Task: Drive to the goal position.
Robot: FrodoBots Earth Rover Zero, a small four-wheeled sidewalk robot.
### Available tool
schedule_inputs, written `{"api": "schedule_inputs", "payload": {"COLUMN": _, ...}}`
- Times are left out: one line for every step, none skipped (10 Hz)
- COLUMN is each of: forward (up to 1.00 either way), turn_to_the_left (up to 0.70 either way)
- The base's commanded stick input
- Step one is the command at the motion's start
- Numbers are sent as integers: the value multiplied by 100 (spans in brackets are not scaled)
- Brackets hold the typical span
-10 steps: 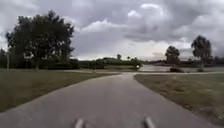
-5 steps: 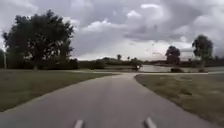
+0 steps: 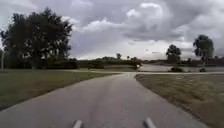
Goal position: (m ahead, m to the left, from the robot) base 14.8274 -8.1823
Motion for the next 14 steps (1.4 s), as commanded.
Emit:
{"api": "schedule_inputs", "payload": {"forward": 85, "turn_to_the_left": 0}}
{"api": "schedule_inputs", "payload": {"forward": 85, "turn_to_the_left": 0}}
{"api": "schedule_inputs", "payload": {"forward": 85, "turn_to_the_left": 0}}
{"api": "schedule_inputs", "payload": {"forward": 85, "turn_to_the_left": 0}}
{"api": "schedule_inputs", "payload": {"forward": 85, "turn_to_the_left": 0}}
{"api": "schedule_inputs", "payload": {"forward": 85, "turn_to_the_left": 0}}
{"api": "schedule_inputs", "payload": {"forward": 85, "turn_to_the_left": 0}}
{"api": "schedule_inputs", "payload": {"forward": 85, "turn_to_the_left": 0}}
{"api": "schedule_inputs", "payload": {"forward": 85, "turn_to_the_left": 0}}
{"api": "schedule_inputs", "payload": {"forward": 85, "turn_to_the_left": 0}}
{"api": "schedule_inputs", "payload": {"forward": 85, "turn_to_the_left": 0}}
{"api": "schedule_inputs", "payload": {"forward": 85, "turn_to_the_left": 0}}
{"api": "schedule_inputs", "payload": {"forward": 85, "turn_to_the_left": 0}}
{"api": "schedule_inputs", "payload": {"forward": 85, "turn_to_the_left": 0}}
